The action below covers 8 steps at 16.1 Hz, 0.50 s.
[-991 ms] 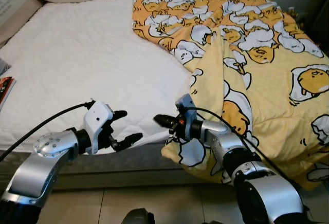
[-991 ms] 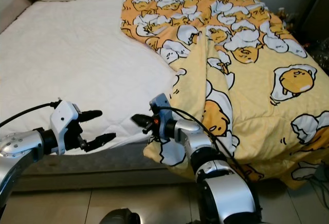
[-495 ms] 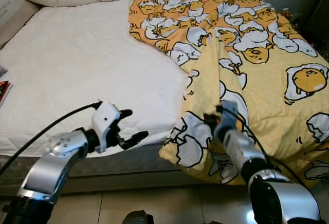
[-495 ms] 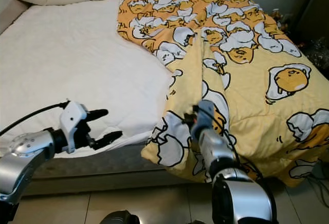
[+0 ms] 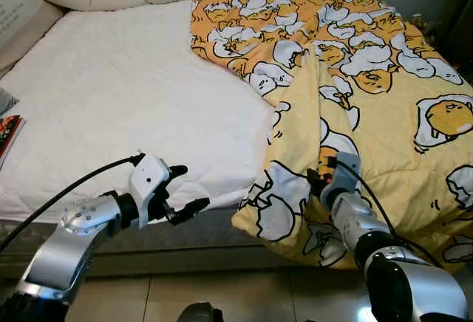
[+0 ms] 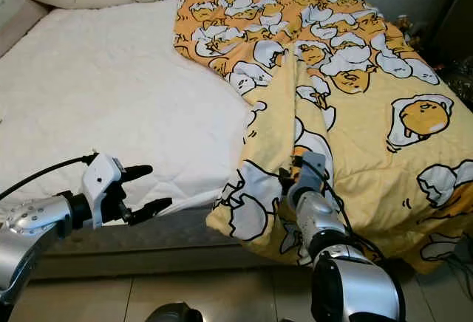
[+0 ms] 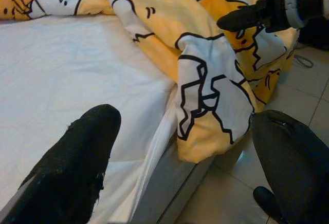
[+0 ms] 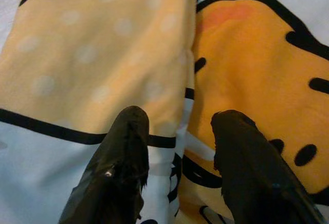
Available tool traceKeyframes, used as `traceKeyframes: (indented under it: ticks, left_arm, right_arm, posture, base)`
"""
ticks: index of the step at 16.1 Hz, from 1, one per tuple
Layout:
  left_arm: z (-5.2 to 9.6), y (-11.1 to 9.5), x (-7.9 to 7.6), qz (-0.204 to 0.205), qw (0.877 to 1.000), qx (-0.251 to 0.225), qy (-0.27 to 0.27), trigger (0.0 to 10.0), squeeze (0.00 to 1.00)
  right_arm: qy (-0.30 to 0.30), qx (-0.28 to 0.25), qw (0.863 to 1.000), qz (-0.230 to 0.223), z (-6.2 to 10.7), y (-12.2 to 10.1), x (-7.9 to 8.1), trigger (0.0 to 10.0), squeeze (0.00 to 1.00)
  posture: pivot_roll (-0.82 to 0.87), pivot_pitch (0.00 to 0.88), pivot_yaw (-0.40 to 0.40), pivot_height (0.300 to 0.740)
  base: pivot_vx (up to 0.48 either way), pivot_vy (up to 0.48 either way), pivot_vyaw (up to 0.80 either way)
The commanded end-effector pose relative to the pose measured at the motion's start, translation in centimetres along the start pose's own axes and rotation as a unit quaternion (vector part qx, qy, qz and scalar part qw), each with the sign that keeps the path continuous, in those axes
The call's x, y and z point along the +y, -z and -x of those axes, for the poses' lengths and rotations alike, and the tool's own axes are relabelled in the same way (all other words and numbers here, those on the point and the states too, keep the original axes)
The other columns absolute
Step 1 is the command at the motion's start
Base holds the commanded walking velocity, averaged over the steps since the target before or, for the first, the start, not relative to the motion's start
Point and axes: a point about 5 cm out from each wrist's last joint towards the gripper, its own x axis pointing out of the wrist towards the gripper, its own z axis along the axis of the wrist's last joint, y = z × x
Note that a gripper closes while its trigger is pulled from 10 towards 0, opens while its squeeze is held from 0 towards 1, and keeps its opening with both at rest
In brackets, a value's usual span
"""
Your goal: Clean up the room
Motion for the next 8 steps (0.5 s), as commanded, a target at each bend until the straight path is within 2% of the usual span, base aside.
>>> traceKeyframes:
  ticks: [1,3,5,6,8]
  left_arm:
    - [0.7,-0.2,0.3,-0.008,1.0,0.006,-0.006,10.0,0.0]
    - [1.4,-0.3,0.2,-0.009,1.0,0.01,-0.007,10.0,0.0]
    - [2.9,-0.5,-0.2,-0.017,1.0,0.026,-0.003,10.0,0.0]
    - [3.6,-0.7,-0.3,-0.02,0.999,0.032,-0.002,10.0,0.0]
    - [4.8,-1.3,-0.3,-0.025,0.999,0.038,-0.012,10.0,0.0]
  right_arm:
    - [0.0,0.006,1.0,-0.016,-0.1,-0.1,0.1,10.0,1.0]
    - [-0.001,0.012,0.999,-0.041,-0.1,0.1,0.0,10.0,1.0]
    - [-0.046,0.046,0.993,-0.096,0.0,1.1,0.8,10.0,1.0]
    - [-0.028,0.051,0.995,-0.086,0.1,1.5,0.5,10.0,0.0]
    - [0.007,0.053,0.995,-0.087,0.3,2.0,-0.3,10.0,0.0]
  posture:
    - [0.21,0.0,0.107,0.74]
    - [0.25,0.033,0.11,0.74]
    - [0.29,0.085,0.122,0.74]
    - [0.32,0.11,0.128,0.74]
    - [0.36,0.145,0.134,0.74]
  base:
    - [0.0,0.0,0.0]
    - [0.0,0.0,0.0]
    - [0.0,0.0,0.0]
    - [0.0,0.0,0.0]
    - [0.0,0.0,0.0]
